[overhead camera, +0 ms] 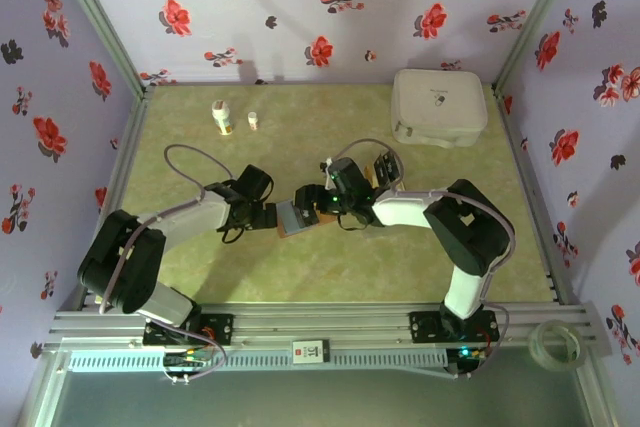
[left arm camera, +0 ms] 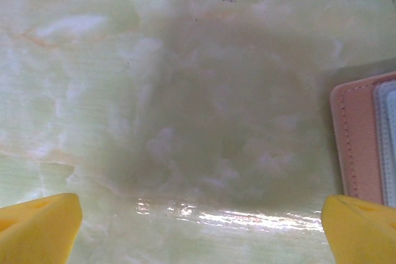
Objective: Put the credit cards into the card holder
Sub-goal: Insert the credit card into the card slot.
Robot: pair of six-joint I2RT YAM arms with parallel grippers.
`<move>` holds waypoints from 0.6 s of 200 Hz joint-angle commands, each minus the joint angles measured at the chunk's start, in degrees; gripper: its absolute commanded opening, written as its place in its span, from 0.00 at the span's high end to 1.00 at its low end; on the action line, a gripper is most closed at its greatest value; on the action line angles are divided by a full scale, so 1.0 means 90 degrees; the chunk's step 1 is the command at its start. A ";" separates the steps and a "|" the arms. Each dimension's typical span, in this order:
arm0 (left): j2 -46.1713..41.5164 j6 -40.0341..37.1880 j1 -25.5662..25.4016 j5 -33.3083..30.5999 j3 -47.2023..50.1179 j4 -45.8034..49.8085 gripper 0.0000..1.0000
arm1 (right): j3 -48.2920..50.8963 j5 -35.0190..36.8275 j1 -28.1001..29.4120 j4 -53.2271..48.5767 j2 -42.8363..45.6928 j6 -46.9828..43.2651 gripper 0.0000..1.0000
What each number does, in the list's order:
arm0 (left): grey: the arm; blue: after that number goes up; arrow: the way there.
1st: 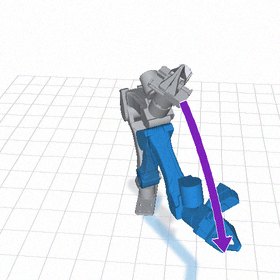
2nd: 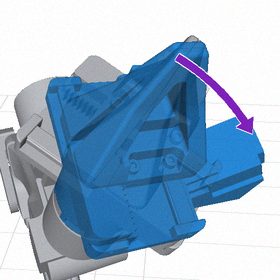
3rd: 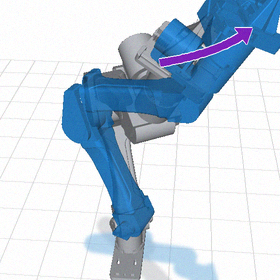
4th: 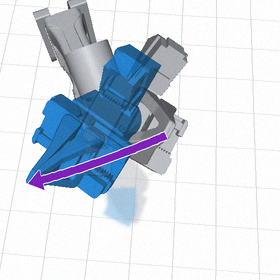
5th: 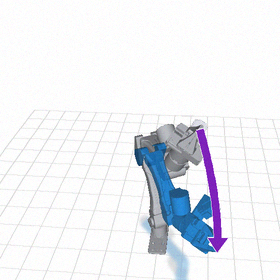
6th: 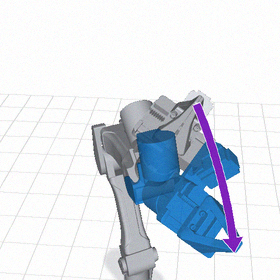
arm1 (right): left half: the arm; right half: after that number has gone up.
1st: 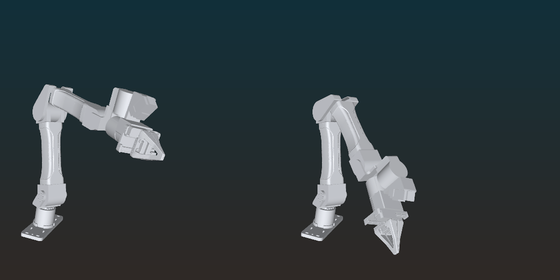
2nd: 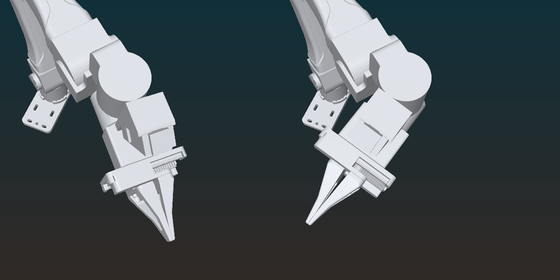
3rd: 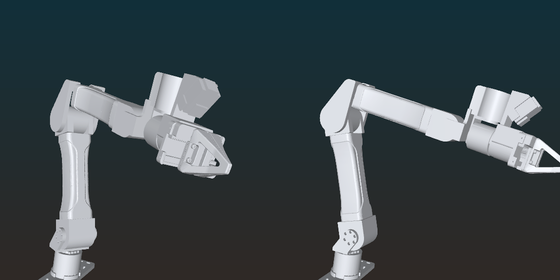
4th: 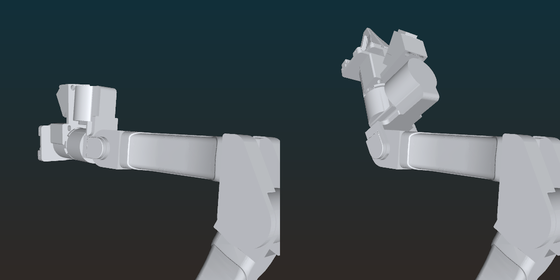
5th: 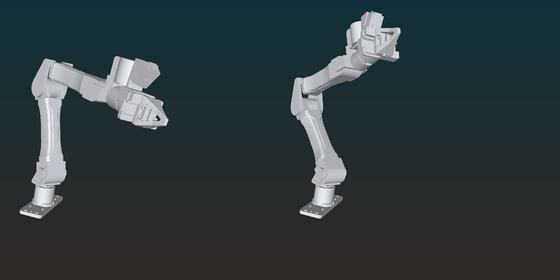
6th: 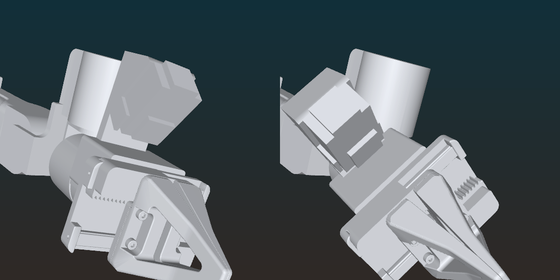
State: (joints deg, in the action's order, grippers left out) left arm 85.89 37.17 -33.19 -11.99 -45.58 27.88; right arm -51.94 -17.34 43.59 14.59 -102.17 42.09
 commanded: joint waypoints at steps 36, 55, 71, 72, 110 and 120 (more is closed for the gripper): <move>-0.0047 0.0089 0.0074 0.0016 0.0094 0.0038 0.00 | -0.0758 0.1018 0.0054 -0.2012 0.0241 -0.0855 0.37; -0.0007 0.0080 0.0070 0.0014 0.0060 0.0045 0.00 | -0.1074 0.1353 0.0059 -0.2650 0.0116 -0.1089 0.50; 0.0033 0.0061 0.0074 0.0013 0.0029 0.0064 0.00 | -0.1318 0.1484 0.0058 -0.3025 -0.0009 -0.1243 0.65; 0.0040 0.0060 0.0074 0.0008 0.0027 0.0070 0.00 | -0.1333 0.1491 0.0058 -0.3046 -0.0022 -0.1251 0.66; 0.0132 0.0053 0.0073 -0.0063 0.0013 0.0118 0.00 | -0.1692 0.1583 0.0078 -0.3443 -0.0309 -0.1473 0.90; 0.0155 0.0045 0.0074 -0.0082 0.0016 0.0125 0.00 | -0.1785 0.1594 0.0078 -0.3523 -0.0397 -0.1511 0.94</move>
State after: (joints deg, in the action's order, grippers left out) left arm 86.26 37.17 -33.04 -11.97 -45.19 27.88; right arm -65.54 -5.23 43.90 -11.75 -103.18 30.96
